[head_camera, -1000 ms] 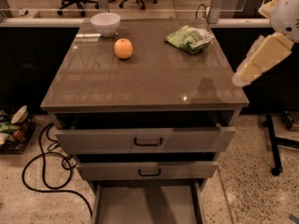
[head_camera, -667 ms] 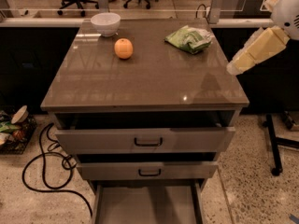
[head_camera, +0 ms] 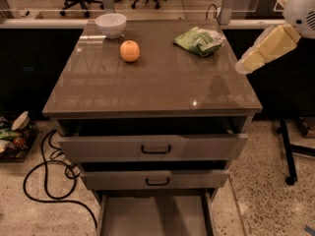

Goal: Place green jalapeno chip bag into bottom drawer

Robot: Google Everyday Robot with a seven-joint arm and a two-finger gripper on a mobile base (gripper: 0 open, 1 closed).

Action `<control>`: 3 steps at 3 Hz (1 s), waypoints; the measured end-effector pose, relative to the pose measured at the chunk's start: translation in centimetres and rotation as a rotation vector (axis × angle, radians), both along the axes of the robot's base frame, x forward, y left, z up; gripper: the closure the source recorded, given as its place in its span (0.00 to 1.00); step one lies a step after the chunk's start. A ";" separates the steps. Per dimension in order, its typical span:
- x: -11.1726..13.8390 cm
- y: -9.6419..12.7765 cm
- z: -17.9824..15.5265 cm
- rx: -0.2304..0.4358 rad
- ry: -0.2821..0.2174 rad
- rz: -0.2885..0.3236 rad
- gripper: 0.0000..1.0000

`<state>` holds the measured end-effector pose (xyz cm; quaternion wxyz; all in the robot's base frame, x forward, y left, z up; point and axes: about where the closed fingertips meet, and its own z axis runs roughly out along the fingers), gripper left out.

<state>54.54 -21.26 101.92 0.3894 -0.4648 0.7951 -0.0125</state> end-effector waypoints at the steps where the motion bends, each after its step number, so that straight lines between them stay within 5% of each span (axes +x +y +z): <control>1: 1.2 0.3 0.0 0.008 -0.004 -0.027 0.00; 3: 13.7 2.3 -0.8 0.126 -0.091 -0.086 0.00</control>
Offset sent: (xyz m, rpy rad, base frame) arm 0.1601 0.0259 -0.0055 0.1248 -0.1150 -0.1168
